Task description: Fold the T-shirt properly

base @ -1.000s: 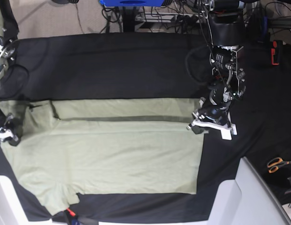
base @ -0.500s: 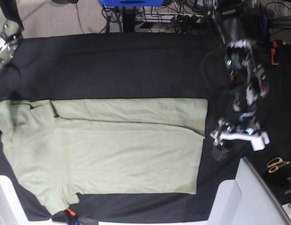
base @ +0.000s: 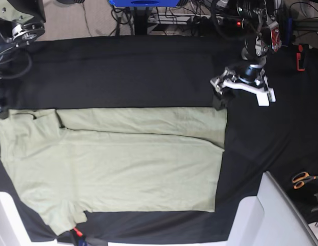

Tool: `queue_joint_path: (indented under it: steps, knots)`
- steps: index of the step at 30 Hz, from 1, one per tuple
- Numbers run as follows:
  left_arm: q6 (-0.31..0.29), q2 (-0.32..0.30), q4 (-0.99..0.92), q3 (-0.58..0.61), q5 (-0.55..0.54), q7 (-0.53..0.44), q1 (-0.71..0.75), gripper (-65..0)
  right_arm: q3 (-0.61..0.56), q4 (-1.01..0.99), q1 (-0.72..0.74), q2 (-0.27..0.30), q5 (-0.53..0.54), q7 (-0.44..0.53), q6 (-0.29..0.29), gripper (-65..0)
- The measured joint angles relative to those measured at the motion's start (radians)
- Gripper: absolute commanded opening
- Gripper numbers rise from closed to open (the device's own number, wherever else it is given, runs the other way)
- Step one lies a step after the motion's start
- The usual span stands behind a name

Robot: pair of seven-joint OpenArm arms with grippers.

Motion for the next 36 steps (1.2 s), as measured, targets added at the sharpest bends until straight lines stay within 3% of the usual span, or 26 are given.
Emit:
queue_joint_path:
  steps: [2,8,13,15,19,21,23,31,36]
  knots:
    - [0.003,-0.003,0.000,0.000,0.000,0.001,0.009,-4.1,-0.002,-0.093,0.010,0.019,0.018,0.083,0.010,-14.6]
    - [0.002,-0.002,0.004,-0.008,0.000,-0.005,0.015,-4.1,-0.006,-0.427,0.070,0.157,0.036,0.275,0.032,-14.7]
    - [0.003,-0.002,0.003,-0.013,0.000,-0.003,0.031,-4.1,-0.006,-0.570,0.090,0.215,0.049,0.356,0.051,-15.3]
    - [0.002,-0.002,0.002,-0.013,0.000,-0.004,0.025,-4.1,-0.006,-0.586,0.099,0.223,0.045,0.356,0.041,-19.8]
    - [0.002,0.002,0.000,-0.013,0.000,-0.004,0.017,-4.1,-0.006,-0.591,0.102,0.219,0.030,0.361,0.017,-37.8]
    - [0.003,0.004,-0.001,-0.011,0.000,-0.003,0.012,-4.1,-0.006,-0.594,0.101,0.214,0.014,0.356,0.017,-48.3]
    - [0.002,0.004,-0.004,-0.005,-0.001,-0.002,-0.002,-4.1,-0.006,-0.594,0.106,0.214,0.005,0.350,0.005,-62.9]
    - [0.001,0.044,-0.184,-0.019,-0.007,-0.020,-0.108,-4.1,-0.006,-0.594,0.108,0.213,0.005,0.349,0.005,-65.0]
    - [-0.014,0.053,-0.299,-0.016,-0.118,-0.037,-0.203,-4.1,-0.009,-0.594,0.108,0.214,0.005,0.348,0.006,-65.0]
